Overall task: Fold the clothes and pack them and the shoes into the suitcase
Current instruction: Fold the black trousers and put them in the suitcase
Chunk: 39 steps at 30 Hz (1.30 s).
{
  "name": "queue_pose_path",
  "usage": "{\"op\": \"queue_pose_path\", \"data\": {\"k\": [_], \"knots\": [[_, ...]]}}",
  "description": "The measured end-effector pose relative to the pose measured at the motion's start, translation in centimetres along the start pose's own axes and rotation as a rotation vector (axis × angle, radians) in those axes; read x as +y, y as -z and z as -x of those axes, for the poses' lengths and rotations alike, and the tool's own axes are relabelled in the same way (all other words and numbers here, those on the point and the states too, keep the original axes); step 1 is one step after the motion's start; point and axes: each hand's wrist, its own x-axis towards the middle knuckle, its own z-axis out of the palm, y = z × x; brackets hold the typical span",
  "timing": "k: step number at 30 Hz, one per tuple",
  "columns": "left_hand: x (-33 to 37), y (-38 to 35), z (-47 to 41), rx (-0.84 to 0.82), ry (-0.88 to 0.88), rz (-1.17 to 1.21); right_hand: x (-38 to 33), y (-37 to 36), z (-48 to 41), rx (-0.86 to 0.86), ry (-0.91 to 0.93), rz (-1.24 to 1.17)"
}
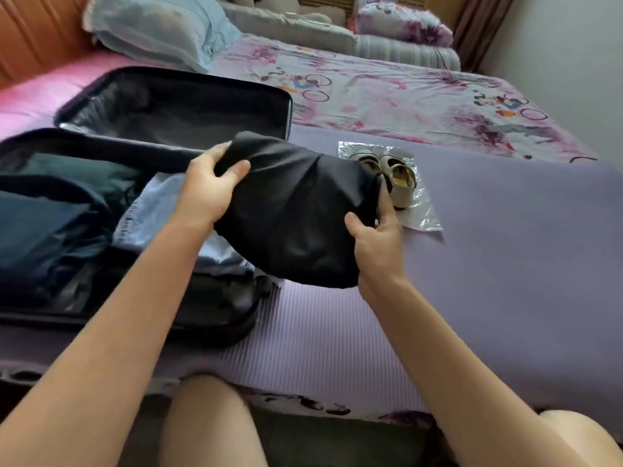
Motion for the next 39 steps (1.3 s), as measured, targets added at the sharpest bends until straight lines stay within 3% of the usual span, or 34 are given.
{"op": "queue_pose_path", "data": {"k": [3, 6, 11, 12, 16, 18, 21, 24, 30, 32, 36, 39], "knots": [[-2.7, 5.3, -2.7, 0.156, -0.044, -0.094, 0.2, -6.8, -1.3, -0.078, 0.011, -0.042], [-6.8, 9.1, -4.5, 0.269, -0.005, -0.241, 2.3, -11.9, -1.7, -0.137, 0.000, 0.066], [-13.8, 10.1, -4.1, 0.141, 0.362, -0.693, 7.2, -14.5, -1.2, -0.272, -0.145, 0.725], [-14.5, 9.9, -3.7, 0.135, 0.315, -0.761, 7.6, -14.7, -0.8, -0.325, -0.097, 0.764], [-14.6, 9.1, -3.9, 0.223, -0.192, -0.902, 8.7, -15.2, -1.5, -0.427, 0.311, 0.966], [-14.3, 8.3, -5.0, 0.083, -0.256, -0.957, 9.4, -15.0, -2.9, -0.498, 0.324, 1.118], [-16.4, 7.5, -5.8, -0.226, -0.023, -1.117, 10.9, -15.0, -4.9, -0.618, 0.150, 1.374], [-18.4, 7.2, -5.6, -0.273, 0.086, -1.159, 11.7, -15.8, -6.1, -0.652, 0.056, 1.530], [-17.5, 6.9, -6.0, -0.295, 0.144, -1.143, 11.4, -16.0, -6.6, -0.675, 0.044, 1.574], [-16.1, 6.7, -6.4, -0.259, 0.135, -1.093, 10.8, -15.5, -6.4, -0.677, 0.088, 1.438], [-12.5, 4.1, -6.6, 0.033, 0.032, -0.865, 8.0, -12.3, -7.4, -0.545, 0.346, 1.151], [-9.3, -0.3, -6.0, 0.035, -0.122, -0.692, 6.2, -7.8, -10.1, -0.378, 0.257, 1.009]]}}
